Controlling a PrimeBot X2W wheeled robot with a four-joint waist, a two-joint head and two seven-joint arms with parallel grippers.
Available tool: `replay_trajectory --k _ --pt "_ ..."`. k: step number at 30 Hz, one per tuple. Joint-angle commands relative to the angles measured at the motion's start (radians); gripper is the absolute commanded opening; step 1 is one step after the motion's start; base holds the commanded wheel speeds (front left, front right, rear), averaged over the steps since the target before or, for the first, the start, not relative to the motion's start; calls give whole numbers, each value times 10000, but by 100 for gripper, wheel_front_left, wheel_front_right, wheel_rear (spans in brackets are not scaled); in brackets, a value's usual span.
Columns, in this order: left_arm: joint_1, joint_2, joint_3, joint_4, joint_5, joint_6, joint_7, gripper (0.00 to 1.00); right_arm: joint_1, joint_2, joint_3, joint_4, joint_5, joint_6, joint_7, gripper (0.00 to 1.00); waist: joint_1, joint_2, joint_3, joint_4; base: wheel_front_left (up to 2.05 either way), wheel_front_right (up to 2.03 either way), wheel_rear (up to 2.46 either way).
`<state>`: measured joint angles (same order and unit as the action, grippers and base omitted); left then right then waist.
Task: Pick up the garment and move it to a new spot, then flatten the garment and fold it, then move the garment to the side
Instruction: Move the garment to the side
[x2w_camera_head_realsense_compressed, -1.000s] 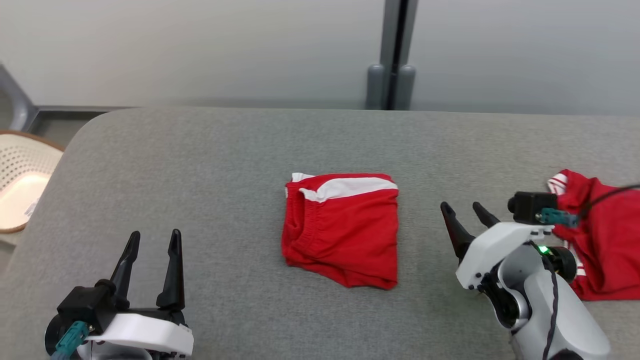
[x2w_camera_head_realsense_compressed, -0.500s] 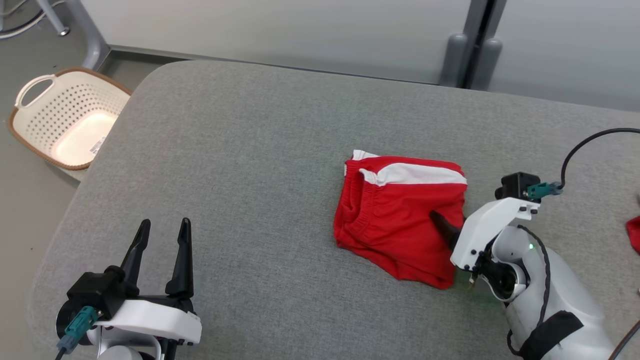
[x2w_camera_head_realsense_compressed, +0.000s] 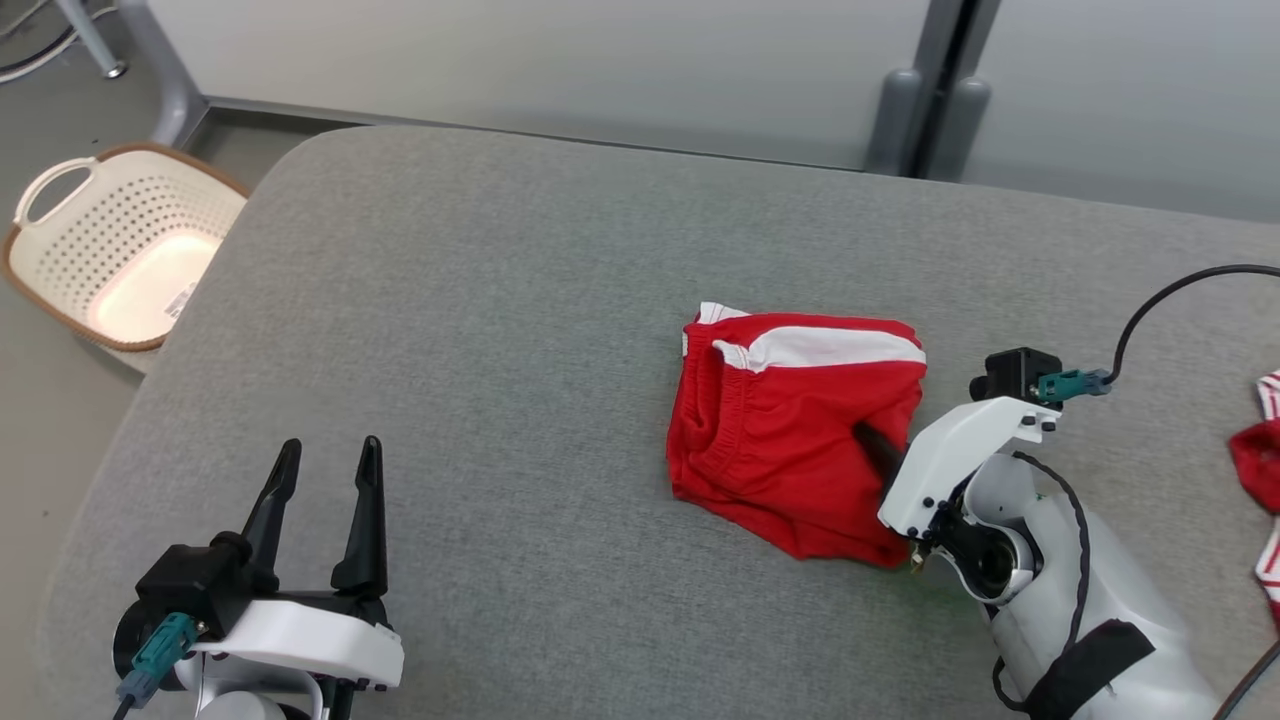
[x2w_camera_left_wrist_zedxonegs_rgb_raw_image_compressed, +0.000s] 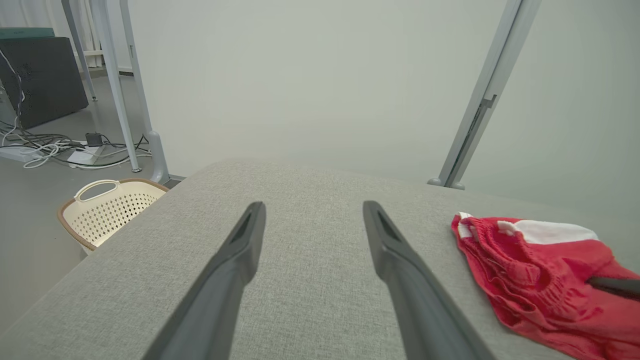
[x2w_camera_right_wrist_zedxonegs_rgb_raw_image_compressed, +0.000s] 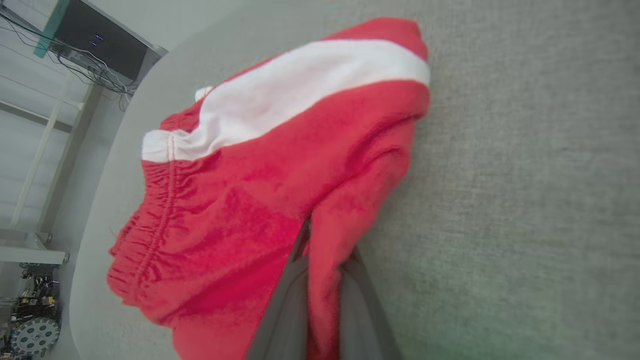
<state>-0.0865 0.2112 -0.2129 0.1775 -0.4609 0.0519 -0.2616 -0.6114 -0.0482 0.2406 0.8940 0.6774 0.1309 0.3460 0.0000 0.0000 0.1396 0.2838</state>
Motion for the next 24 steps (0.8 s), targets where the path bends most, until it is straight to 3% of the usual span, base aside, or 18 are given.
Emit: replay_trajectory --k 1,9,19,24 --pt "-111 44 36 -4 40 -56 -35 100 -11 -44 62 -71 116 -3 -162 0 0 0 -149 -267 0 0 0" --pt "-247 93 -279 -361 103 -318 112 100 320 -388 324 -717 244 -2 -656 0 0 0 -553 -1550 0 0 0" --pt "-475 -75 -817 -236 200 -562 254 100 970 -709 666 -1853 448 -2 -409 0 0 0 -704 -3725 0 0 0" --pt "-656 -154 -1066 -105 219 -702 300 100 1058 -754 610 -2190 511 -2 -404 0 0 0 -616 -4325 0 0 0"
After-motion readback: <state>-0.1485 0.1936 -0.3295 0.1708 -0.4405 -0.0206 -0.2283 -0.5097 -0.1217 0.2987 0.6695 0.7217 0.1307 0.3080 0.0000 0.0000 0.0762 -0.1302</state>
